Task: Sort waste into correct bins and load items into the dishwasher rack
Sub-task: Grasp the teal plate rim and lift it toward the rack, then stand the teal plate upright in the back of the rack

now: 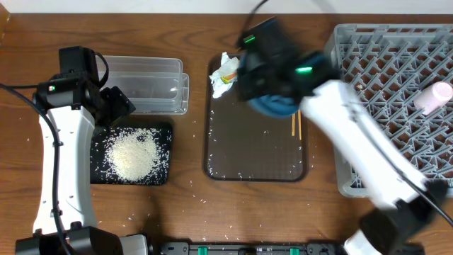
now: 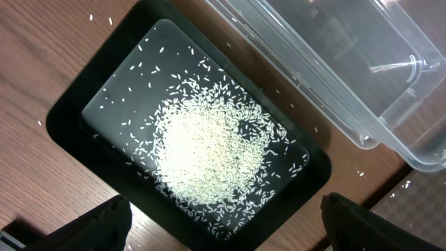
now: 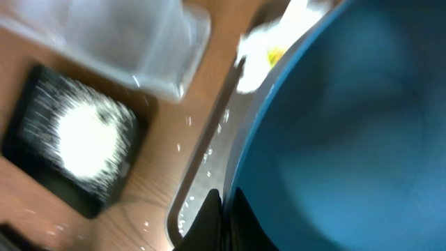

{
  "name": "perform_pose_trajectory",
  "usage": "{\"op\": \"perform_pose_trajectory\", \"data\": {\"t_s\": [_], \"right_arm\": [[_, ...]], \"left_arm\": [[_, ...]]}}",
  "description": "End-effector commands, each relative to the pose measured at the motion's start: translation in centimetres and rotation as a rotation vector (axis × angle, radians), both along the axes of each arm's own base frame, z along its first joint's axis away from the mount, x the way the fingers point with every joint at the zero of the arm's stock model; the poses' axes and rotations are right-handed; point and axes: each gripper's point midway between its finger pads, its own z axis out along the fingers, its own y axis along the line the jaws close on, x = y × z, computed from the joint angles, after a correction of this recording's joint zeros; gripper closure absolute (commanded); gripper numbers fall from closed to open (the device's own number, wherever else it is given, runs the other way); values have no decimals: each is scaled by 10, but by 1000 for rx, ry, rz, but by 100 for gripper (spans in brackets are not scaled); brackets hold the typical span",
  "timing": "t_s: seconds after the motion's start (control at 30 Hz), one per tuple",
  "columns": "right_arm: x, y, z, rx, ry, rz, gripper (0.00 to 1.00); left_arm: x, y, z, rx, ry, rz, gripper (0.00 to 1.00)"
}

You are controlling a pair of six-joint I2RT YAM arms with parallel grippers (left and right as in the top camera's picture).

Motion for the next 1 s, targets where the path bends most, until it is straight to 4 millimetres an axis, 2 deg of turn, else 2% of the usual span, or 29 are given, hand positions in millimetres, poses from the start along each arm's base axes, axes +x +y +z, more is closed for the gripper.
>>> {"op": "perform_pose_trajectory", "data": {"t_s": [0.0, 0.07, 0.17, 0.37, 0.53, 0.67, 0.8, 0.97], "right_arm": [[-6, -28, 50, 119, -75, 76, 99], [-4, -53, 67, 167, -99, 63, 99], [2, -93, 80, 219, -107, 4, 99], [-1, -173, 74, 307, -18, -122, 99], [-13, -225, 75, 375, 4, -197, 99], [-26, -257, 79, 430, -18, -221, 99], [-35, -281, 75, 441, -23, -259, 99], [-35, -290, 78, 481, -73, -239, 99]], "left_arm": [[-2, 0, 3, 1, -12, 6, 10], [-2, 0, 3, 1, -12, 6, 10], [-2, 0, 3, 2, -12, 6, 10], [-2, 0, 3, 1, -12, 6, 10], [-2, 0, 3, 2, -12, 6, 10], [-2, 0, 3, 1, -12, 6, 10], [-2, 0, 3, 1, -12, 6, 10], [-2, 0, 3, 1, -12, 6, 10]]}}
